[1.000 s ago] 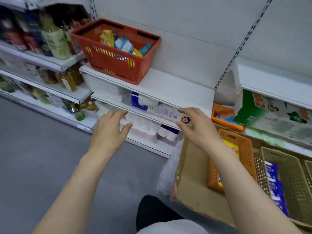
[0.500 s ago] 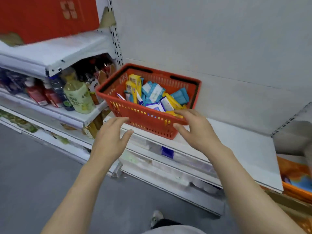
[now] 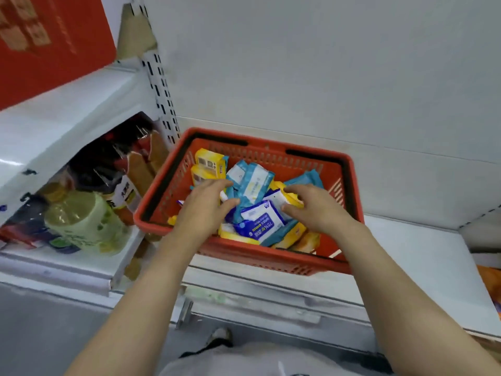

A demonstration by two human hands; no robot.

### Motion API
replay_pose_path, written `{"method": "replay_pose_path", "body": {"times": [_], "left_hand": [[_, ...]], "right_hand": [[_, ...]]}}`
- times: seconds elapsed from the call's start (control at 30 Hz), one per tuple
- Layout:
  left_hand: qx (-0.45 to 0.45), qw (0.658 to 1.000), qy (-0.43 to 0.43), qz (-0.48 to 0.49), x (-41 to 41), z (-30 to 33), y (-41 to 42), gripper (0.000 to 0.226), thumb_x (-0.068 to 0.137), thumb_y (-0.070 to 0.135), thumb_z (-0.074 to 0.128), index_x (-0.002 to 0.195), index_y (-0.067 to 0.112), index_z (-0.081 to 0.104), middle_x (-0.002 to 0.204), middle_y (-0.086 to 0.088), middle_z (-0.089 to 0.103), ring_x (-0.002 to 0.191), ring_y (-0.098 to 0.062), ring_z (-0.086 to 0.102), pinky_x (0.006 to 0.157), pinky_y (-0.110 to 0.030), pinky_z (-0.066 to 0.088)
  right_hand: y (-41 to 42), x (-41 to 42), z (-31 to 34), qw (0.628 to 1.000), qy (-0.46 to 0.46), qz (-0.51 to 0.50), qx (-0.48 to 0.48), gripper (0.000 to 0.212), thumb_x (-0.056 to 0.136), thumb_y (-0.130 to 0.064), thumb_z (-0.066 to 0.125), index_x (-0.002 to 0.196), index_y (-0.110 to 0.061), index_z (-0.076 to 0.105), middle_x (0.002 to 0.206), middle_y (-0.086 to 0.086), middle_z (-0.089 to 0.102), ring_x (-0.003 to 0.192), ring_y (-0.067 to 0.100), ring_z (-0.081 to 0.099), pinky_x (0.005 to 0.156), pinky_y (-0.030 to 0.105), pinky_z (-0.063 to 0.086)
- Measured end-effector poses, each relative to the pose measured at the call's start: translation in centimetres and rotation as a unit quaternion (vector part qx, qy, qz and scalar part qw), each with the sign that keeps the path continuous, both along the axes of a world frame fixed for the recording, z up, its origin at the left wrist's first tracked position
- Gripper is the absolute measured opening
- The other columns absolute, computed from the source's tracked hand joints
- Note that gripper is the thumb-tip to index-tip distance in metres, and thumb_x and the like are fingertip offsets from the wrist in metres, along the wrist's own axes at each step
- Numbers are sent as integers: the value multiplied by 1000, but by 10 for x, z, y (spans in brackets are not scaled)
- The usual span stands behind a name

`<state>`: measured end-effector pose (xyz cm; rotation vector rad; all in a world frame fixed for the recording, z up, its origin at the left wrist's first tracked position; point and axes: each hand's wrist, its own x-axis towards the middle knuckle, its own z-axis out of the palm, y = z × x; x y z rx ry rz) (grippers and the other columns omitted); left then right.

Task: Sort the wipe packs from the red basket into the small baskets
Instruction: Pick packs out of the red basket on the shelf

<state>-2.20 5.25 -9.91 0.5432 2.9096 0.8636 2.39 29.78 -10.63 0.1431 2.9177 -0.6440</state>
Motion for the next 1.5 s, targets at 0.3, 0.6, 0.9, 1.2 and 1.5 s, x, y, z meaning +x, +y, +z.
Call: {"method": "replay_pose_path", "body": {"times": [0.3,0.6,0.9,1.2,1.5], "left_hand": [[-116,969,-139,-170,-90,-30,42,59,89,49,65,140,25,49,140,-5,55,126,-23,52,99,-38,46],[-117,931,-276,-208,-104,-63,74,44,89,45,68,123,17,62,124,-4,64,111,-20,60,94,-37,51],[-149,941,-254,-167,-98,-82,86,25,79,31,82,86,10,71,90,-5,70,85,-20,64,71,-29,47],[315,838,-445,22,-93,-24,55,9,100,22,56,98,13,55,81,-7,72,61,-13,70,51,-25,54],[444,755,-479,55,-77,-2,24,48,73,41,79,109,12,67,98,-11,76,81,-23,75,65,-34,60]], "right_hand": [[-9,-83,-53,989,-110,-87,50,58,81,-40,75,124,-14,48,120,13,65,109,32,61,79,34,46],[15,-70,-58,982,-8,-187,-3,38,82,-26,75,113,-16,55,104,9,71,99,33,64,73,33,45],[31,-40,-24,935,68,-295,-182,18,82,-23,80,80,-21,62,80,-4,66,80,16,65,70,33,57],[-8,-24,5,895,190,-190,-357,17,91,-9,68,94,-24,61,102,-8,69,98,5,64,77,31,55],[-57,-8,11,966,211,-6,-149,25,86,2,68,108,-8,63,138,3,58,134,18,47,101,45,49]]}}
